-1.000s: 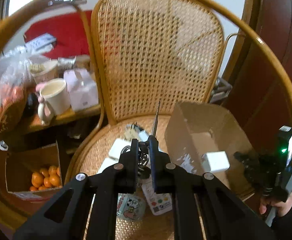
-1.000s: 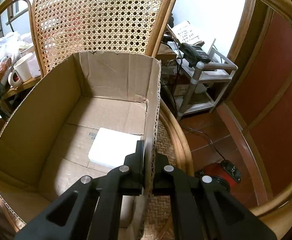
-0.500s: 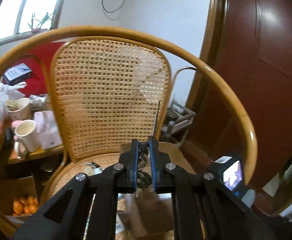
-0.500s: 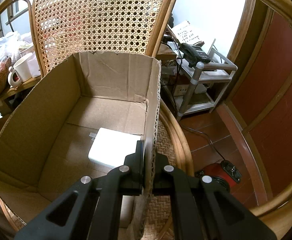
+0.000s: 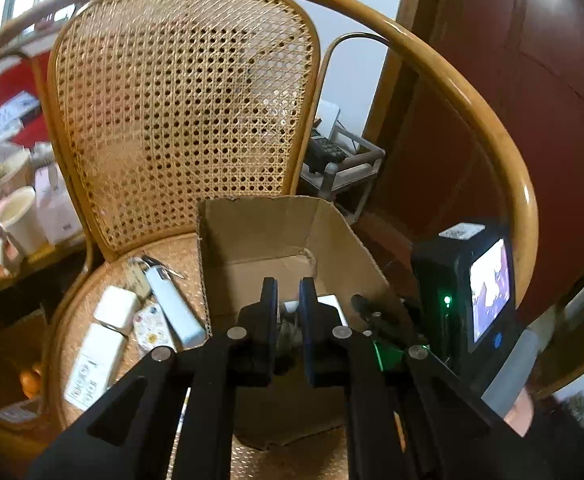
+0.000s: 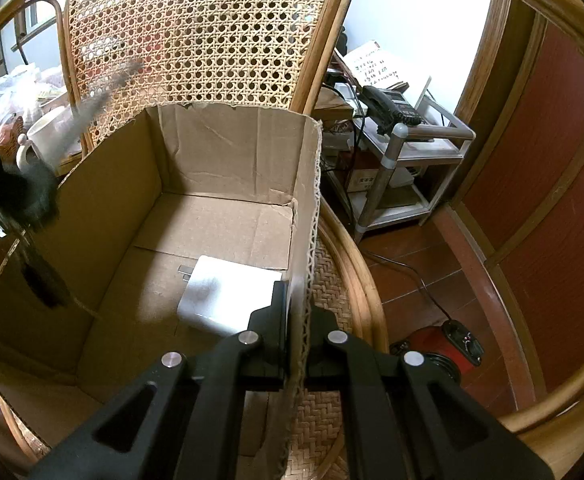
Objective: Organize rigid objects
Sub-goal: 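Carry the keys into the cardboard box and open the left gripper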
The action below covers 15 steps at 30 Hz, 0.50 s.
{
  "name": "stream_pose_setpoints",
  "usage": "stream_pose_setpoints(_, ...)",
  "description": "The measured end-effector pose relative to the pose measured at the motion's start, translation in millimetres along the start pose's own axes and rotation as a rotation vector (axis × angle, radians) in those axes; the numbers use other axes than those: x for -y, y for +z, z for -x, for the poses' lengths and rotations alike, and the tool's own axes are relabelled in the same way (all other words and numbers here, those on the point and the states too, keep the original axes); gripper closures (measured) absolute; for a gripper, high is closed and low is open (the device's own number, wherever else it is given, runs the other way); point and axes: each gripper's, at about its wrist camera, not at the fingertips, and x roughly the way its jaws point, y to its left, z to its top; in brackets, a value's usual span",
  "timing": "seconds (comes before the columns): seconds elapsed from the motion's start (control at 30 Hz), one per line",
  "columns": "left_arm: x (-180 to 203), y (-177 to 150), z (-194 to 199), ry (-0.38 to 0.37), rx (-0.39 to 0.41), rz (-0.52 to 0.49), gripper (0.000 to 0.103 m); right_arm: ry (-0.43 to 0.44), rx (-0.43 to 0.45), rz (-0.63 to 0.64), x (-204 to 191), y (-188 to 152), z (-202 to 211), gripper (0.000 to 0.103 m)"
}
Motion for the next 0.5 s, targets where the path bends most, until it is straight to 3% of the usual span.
stream_pose_setpoints(0.07,1.7,-1.2,0.5,0.045,0.004,-0.024,0.086,0.004,0.001,0.000,-0.5,0.9,0.4,0.096)
stream_pose_setpoints(0.2,-6.4,-2.4,-1.7,0.083,-0.012,-0.023,0.082,0.006,0.002,0.001,-1.0,1.5,1.1,0.096)
stream_pose_setpoints(0.3,-12.1,-3.2,-0.7,0.166,-0.020,-0.034,0.057,0.001,0.001,0.003,-2.4,1.4,1.3,0.096)
stream_pose_setpoints(0.37,-17.5,-3.4,5.1,0.227,0.003,-0.035,0.017,0.002,0.002,0.005,-3.2,1.2,2.3,0.096)
stream_pose_setpoints(0.43,-24.7,-3.2,12.3,0.281,0.043,-0.026,0.006,0.001,0.002,0.006,-3.0,1.2,1.9,0.096)
stream_pose_setpoints(0.5,-35.7,-2.3,19.6,0.347,0.077,-0.012,0.003,0.001,0.002,0.006,-2.6,1.1,1.6,0.096)
